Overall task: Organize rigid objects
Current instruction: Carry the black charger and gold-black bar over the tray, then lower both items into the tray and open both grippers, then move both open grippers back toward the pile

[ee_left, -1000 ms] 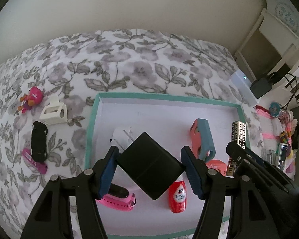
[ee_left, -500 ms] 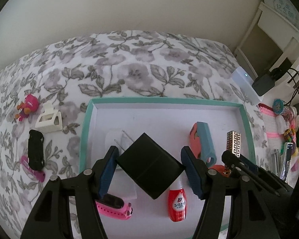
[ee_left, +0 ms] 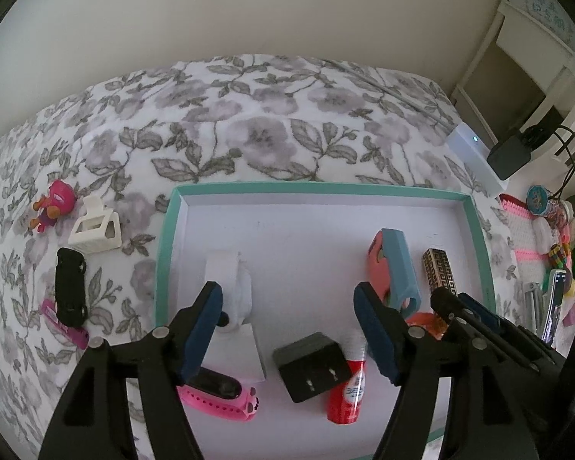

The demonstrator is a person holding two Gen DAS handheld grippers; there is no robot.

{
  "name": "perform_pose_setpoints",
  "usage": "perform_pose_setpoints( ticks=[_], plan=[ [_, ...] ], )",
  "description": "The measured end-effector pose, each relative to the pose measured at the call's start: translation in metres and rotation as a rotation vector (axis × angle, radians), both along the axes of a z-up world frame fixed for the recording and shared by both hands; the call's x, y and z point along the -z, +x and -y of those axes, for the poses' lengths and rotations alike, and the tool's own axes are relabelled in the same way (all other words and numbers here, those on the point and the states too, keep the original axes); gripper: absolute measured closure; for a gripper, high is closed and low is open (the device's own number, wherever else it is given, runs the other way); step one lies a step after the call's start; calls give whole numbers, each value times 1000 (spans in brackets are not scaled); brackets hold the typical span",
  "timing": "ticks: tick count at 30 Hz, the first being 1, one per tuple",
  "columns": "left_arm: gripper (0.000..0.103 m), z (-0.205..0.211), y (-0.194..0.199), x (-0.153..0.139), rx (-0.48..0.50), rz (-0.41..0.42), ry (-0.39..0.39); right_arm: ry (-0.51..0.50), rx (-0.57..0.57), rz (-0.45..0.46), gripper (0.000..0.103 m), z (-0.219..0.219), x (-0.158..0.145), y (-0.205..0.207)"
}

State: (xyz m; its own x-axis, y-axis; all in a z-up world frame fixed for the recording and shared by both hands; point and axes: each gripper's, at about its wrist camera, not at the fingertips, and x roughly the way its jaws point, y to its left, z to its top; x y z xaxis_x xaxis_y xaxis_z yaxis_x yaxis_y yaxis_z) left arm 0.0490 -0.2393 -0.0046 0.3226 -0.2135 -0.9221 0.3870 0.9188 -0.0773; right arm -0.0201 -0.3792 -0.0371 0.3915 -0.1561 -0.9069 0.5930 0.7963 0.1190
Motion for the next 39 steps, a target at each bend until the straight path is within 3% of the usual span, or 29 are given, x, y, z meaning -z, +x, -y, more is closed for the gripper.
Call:
perform_pose_setpoints(
  ticks=[9,20,23,26,35,36,39],
  plan=[
    [30,-4,0,-11,-4,7,-12,-24,6,14,75,-2,-13,-1],
    [30,-26,5,-40,-61,69,-22,-79,-19,129,75,-16,-57,-7],
    [30,-36,9,-42,-90,73,-18,-84,-33,149,75,-21,-63,-5],
    [22,-50,15,-39,-133,62,-12,-76,-59,140,75,-28,-59,-1],
    [20,-99,32,-24,-299,29,39,-82,-143,106,75,-55,-47,14],
    [20,-104,33,-23,-316,25,41,-88,-151,101,73,-58,-47,16],
    [19,-118,36,-19,-361,10,43,-101,-165,93,54,-67,-45,20]
  ],
)
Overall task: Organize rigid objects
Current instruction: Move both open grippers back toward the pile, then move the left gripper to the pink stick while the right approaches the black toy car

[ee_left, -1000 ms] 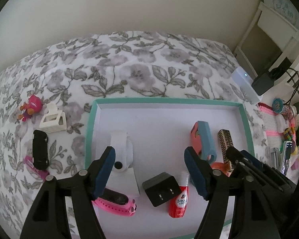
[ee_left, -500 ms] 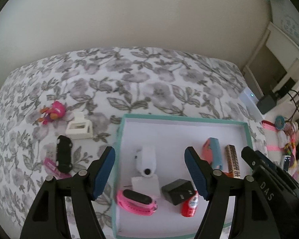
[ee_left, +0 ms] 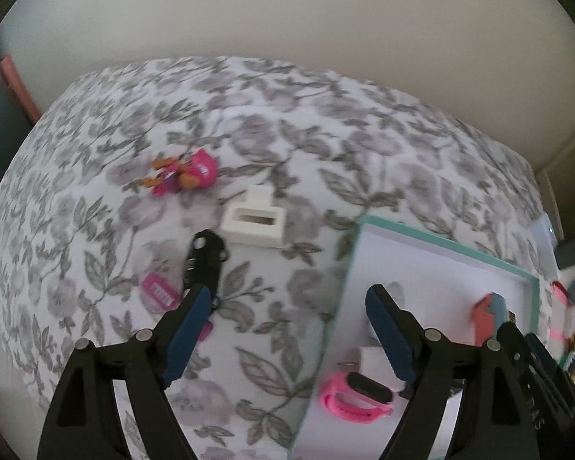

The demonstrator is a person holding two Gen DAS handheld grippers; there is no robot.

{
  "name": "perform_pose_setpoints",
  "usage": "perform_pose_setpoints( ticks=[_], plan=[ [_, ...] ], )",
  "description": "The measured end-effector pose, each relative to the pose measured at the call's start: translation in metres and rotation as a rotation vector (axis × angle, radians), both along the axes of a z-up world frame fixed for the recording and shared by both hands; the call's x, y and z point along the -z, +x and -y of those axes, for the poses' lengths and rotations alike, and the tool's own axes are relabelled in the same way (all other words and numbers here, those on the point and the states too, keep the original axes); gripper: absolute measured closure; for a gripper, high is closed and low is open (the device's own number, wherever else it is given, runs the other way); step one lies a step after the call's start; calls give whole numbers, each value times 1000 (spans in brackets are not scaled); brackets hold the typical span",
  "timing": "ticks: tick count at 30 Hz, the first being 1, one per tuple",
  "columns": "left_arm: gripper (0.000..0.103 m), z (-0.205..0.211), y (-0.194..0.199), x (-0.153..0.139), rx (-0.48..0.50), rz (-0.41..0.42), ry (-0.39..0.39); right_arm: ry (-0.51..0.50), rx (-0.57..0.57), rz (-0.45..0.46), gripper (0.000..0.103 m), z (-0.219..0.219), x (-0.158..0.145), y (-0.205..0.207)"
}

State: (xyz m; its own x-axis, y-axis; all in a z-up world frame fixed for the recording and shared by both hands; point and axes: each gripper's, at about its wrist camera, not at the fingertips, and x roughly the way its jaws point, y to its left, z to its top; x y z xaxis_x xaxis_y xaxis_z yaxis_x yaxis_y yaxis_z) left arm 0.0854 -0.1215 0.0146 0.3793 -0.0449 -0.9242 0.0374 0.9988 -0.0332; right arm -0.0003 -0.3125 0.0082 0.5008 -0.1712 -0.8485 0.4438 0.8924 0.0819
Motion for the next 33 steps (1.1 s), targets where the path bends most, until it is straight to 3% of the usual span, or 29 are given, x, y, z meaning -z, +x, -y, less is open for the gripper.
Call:
perform_pose_setpoints(
  ticks=[2,5,7,9,14,16,20,22,33],
  plan=[
    [19,-7,2,3,-22,-12,-7,8,-14,2,51,-5,1,2],
    [18,-15,4,5,-47,-23,-15,-6,-32,-6,38,-12,3,6],
    [10,-21,6,6,-66,-25,-16,-20,-44,-16,35,-17,4,8],
    [9,-25,7,6,-76,-25,-22,-25,-52,-19,30,-21,5,10],
    [9,-34,11,8,-92,-23,-14,-36,-70,-28,26,-29,9,14],
    [9,-37,12,10,-94,-26,-12,-42,-75,-27,17,-32,9,15],
    [9,-44,14,11,-109,-29,-15,-47,-84,-23,11,-39,9,17],
    [9,-48,16,11,-116,-25,-10,-58,-86,-21,0,-42,9,18],
    [9,-85,27,8,-161,-14,12,-40,-130,-1,0,-64,9,31]
  ],
)
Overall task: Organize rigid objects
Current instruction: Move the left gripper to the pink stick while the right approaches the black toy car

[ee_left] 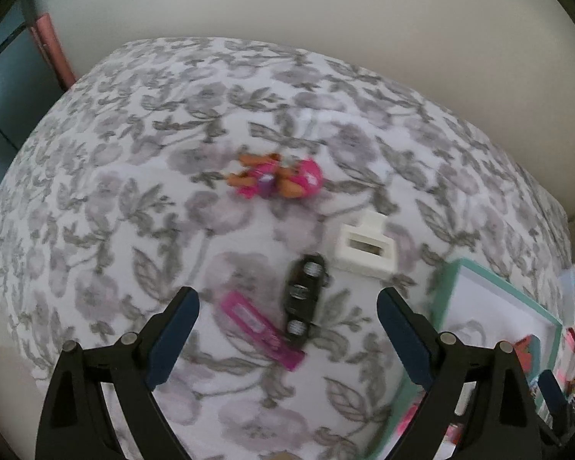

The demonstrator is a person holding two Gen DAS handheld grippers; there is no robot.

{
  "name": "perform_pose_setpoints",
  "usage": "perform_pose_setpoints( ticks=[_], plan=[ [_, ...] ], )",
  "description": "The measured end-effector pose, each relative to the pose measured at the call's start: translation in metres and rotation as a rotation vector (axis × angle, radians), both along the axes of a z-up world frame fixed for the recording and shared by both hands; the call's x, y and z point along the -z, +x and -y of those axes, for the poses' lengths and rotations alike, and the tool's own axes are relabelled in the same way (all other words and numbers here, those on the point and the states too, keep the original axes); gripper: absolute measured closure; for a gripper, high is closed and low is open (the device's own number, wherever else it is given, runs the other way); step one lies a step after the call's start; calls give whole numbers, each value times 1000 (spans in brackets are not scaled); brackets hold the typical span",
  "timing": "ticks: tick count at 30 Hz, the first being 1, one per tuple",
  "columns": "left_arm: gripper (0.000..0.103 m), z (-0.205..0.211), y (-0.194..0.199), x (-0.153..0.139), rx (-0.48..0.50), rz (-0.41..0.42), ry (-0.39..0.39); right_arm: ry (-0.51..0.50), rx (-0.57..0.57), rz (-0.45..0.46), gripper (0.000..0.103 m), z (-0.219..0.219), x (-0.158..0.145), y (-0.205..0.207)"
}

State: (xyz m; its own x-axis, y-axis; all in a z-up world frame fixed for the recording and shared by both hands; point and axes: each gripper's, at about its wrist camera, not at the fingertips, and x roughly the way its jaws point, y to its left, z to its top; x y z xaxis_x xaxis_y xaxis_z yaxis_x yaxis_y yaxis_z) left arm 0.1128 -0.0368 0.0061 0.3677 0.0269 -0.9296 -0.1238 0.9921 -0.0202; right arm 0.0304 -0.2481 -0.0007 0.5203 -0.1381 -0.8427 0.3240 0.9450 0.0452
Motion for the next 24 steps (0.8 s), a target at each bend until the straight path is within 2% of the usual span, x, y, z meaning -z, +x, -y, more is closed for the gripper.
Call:
perform_pose_setpoints(
  ticks=[10,18,24],
  plan=[
    [9,-58,6,2,-129,-3,5,36,-77,30,0,-36,-6,15],
    [9,-73,8,17,-156,-48,-11,78,-161,39,0,-72,-2,31],
    [9,-84,9,31,-192,-82,-22,52,-240,22,0,-102,8,41]
  ],
)
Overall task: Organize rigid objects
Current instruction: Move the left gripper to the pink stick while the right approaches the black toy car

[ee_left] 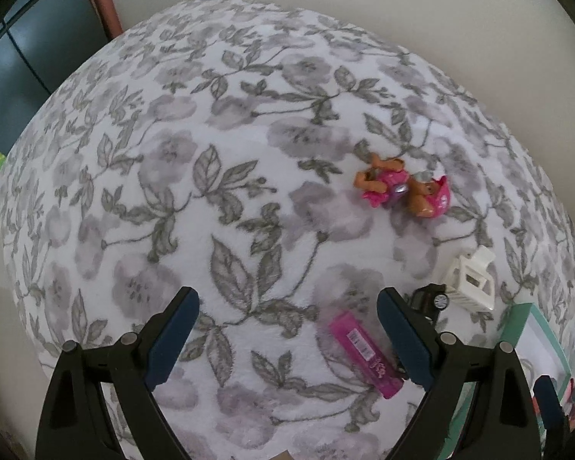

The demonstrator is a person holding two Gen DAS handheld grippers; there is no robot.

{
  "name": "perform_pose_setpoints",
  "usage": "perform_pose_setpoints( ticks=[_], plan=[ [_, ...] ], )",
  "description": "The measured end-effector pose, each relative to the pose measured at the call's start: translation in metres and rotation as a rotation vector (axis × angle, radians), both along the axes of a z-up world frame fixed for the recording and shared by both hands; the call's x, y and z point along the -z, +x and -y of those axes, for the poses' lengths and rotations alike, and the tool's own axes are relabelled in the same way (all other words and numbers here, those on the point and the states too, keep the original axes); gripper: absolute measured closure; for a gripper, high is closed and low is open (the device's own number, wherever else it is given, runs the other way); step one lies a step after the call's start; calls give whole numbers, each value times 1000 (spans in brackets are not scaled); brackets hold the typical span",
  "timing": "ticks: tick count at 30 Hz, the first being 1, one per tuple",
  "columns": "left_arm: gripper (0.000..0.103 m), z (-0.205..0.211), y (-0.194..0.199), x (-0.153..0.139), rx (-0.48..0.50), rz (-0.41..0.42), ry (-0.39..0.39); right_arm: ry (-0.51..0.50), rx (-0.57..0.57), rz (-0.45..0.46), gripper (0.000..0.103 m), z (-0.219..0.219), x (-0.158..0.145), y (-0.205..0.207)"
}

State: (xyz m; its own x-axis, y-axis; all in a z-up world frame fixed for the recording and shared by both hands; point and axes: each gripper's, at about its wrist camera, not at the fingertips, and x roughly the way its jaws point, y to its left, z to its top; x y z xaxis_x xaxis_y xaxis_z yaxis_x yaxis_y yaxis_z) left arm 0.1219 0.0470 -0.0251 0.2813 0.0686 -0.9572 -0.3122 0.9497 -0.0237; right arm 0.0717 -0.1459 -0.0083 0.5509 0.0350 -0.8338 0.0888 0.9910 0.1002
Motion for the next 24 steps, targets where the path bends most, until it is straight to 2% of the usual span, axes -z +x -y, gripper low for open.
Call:
perform_pose_setpoints(
  ticks=[4,13,21,24],
  plan=[
    [9,-1,-1,10,-2,-28,-21,-15,-38,-8,0,-14,7,7],
    [9,7,-2,14,42,-41,-54,-20,-1,-33,0,-3,14,9],
    [9,31,-3,16,210,-65,-24,19,75,-32,0,28,7,4],
    [9,39,-3,17,247,-64,-72,16,109,-39,0,37,8,2]
  ],
)
